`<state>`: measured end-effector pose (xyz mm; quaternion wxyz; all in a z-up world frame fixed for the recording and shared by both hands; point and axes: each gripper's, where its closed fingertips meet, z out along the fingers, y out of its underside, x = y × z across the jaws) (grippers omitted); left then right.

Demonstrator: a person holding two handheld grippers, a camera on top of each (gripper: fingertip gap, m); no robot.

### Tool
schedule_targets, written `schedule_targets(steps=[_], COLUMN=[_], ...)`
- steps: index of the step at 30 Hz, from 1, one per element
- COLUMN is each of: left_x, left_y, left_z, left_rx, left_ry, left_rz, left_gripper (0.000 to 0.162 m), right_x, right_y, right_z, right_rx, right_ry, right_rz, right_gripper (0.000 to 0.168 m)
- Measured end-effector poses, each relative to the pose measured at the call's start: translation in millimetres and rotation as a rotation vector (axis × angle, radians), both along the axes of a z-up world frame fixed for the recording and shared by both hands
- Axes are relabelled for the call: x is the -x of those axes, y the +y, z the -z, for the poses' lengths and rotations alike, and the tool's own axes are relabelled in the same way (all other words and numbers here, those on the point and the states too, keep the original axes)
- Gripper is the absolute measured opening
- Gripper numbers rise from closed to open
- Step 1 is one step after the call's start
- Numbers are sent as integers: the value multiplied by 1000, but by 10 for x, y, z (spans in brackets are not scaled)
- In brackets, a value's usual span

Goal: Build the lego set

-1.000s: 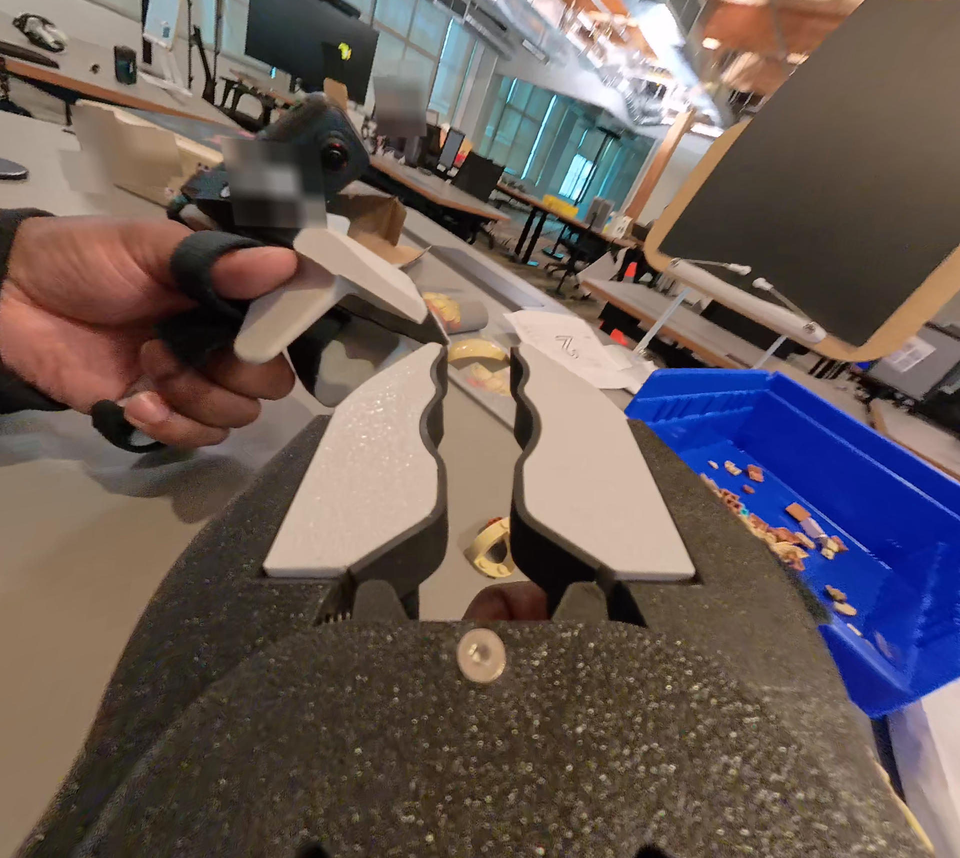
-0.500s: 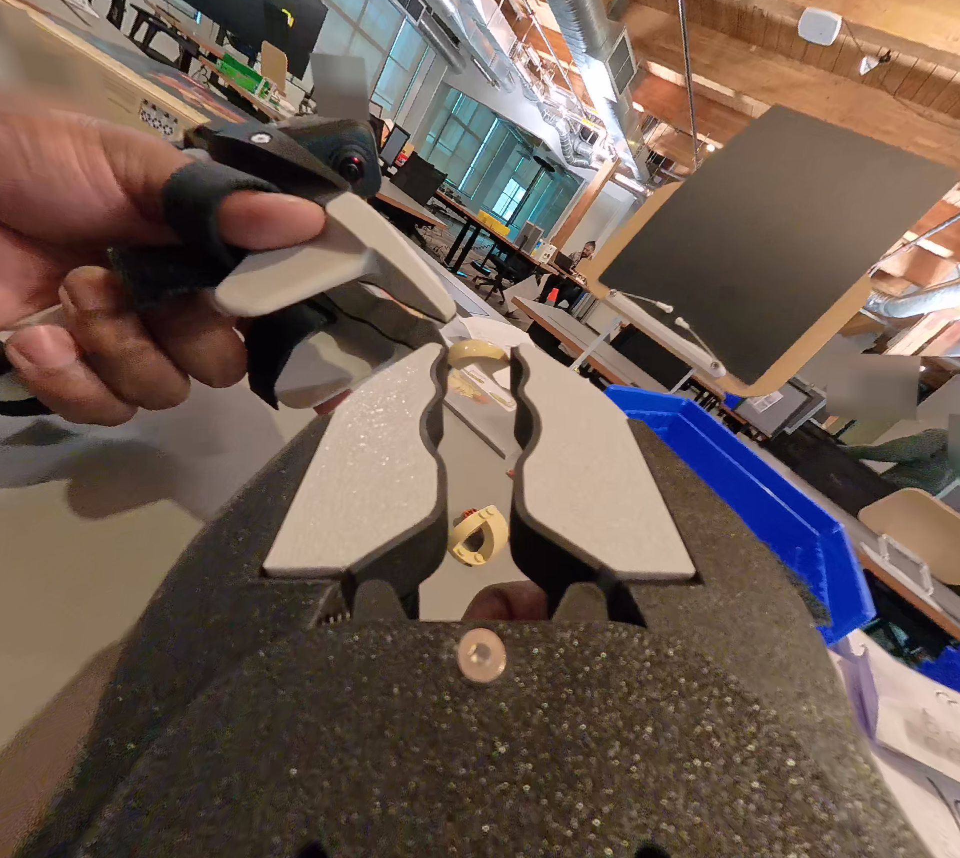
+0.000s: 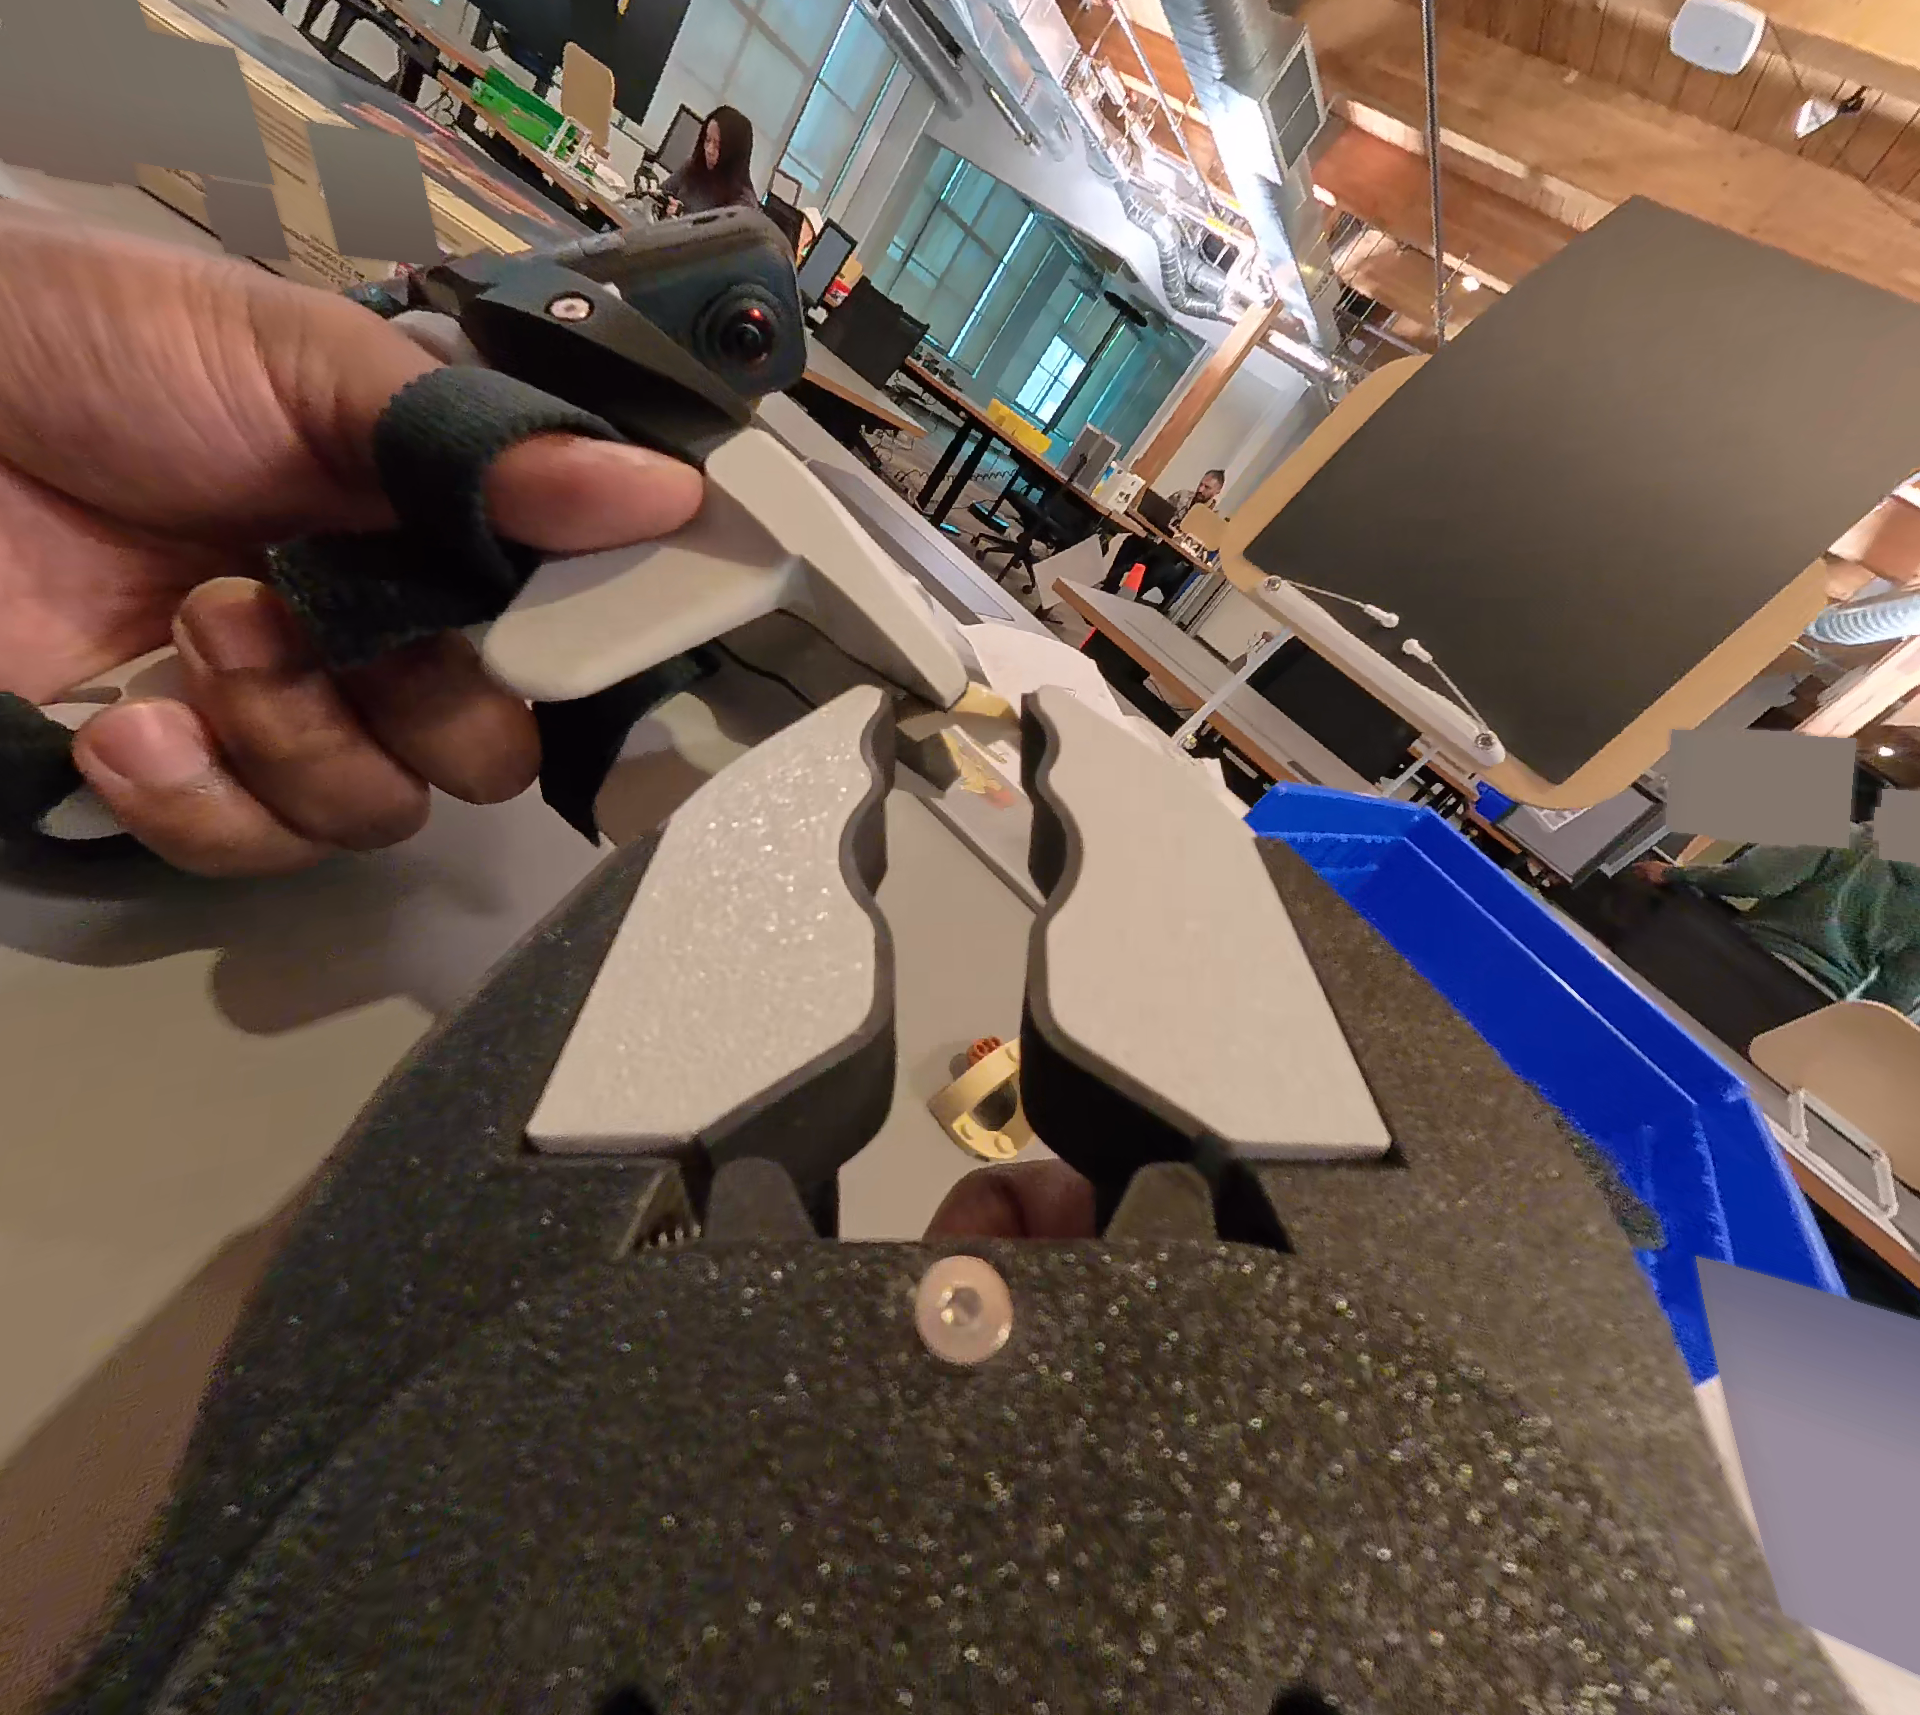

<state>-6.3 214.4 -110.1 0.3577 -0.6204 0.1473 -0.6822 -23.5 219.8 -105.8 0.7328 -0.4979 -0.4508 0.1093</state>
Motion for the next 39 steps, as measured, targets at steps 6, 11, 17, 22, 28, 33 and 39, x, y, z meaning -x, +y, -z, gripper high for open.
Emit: schedule_targets(steps=[6, 11, 17, 22, 28, 33, 39], left_x=[26, 29, 16, -10, -83, -167, -253], left_y=[64, 90, 115, 133, 185, 259, 371], left_z=[57, 70, 86, 93, 127, 199, 360], left_rx=[-11, -8, -42, -72, -87, -104, -109], left_ry=[60, 68, 107, 135, 177, 250, 412], left_rz=[-22, -28, -53, -51, -22, 21, 133], left_gripper=[21, 16, 15, 7, 8, 7, 7], right_x=[39, 34, 11, -4, -69, -178, -497], right_y=[66, 105, 126, 125, 155, 196, 354], right_z=[51, 81, 111, 150, 194, 251, 316], right_rx=[32, 46, 67, 100, 165, 241, 353], right_ry=[-13, -23, -26, -33, -26, -25, -14], right_rz=[24, 40, 50, 41, 33, 18, 41], right_gripper=[23, 23, 23, 31, 37, 38, 35])
